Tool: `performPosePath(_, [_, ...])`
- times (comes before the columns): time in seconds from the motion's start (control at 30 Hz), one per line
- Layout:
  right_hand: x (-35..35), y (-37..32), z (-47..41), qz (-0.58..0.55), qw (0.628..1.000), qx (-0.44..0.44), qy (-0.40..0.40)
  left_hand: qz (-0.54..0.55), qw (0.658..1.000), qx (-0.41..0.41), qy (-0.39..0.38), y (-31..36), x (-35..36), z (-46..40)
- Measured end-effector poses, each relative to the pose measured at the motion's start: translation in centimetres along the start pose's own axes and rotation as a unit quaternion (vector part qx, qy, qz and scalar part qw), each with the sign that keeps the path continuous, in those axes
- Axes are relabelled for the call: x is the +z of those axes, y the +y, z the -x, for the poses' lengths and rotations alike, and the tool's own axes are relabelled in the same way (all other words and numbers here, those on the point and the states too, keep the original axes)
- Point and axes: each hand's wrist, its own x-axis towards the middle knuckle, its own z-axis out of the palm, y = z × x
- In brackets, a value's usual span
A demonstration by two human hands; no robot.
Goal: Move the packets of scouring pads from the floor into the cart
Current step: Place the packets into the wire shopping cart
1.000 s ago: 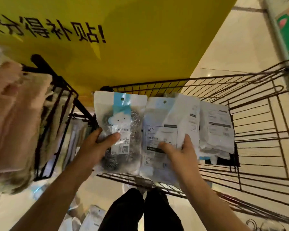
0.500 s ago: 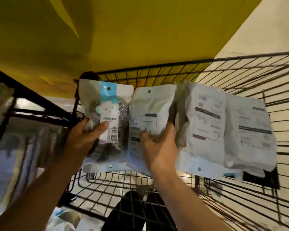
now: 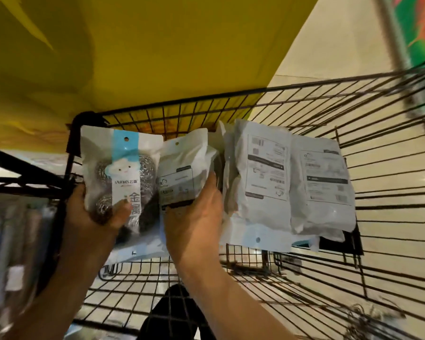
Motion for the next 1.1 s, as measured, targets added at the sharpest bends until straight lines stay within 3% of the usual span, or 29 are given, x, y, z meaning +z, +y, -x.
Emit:
performPosePath(0.13, [-3.2, -1.0, 2.6, 0.026, 0.998, -0.025, -0.058, -0.023, 0.999, 0.011, -0.027, 1.1, -1.7, 3.8])
performPosePath(0.27, [-8.3, -1.7, 5.3, -0.056, 0.985, 0.021, -0.163, -0.03, 0.996, 0.027, -0.08, 1.9, -4.2, 7.6])
performPosePath(0.37, [-11.3, -1.4, 8.1, -0.073, 0.981, 0.021, -0.18, -0.023, 0.994, -0.01, -0.102, 3.1, -5.7, 10.7])
performPosePath(0.53, [-15.4, -0.5, 12.8, -0.115, 0.971, 0.051, -0.201, -0.016, 0.99, -0.004, -0.138, 3.3, -8.7, 15.2])
performPosePath(0.87, [-23.3, 2.2, 16.4, -0.142, 0.961, 0.027, -0.235, -0.022, 0.994, -0.04, -0.095, 4.7, -11.4, 24.2])
performPosePath(1.1, [-26.5, 3.2, 14.4, -0.112, 0.935, -0.011, -0.337, 0.001, 0.998, -0.065, -0.017, 5.7, -11.4, 29.4])
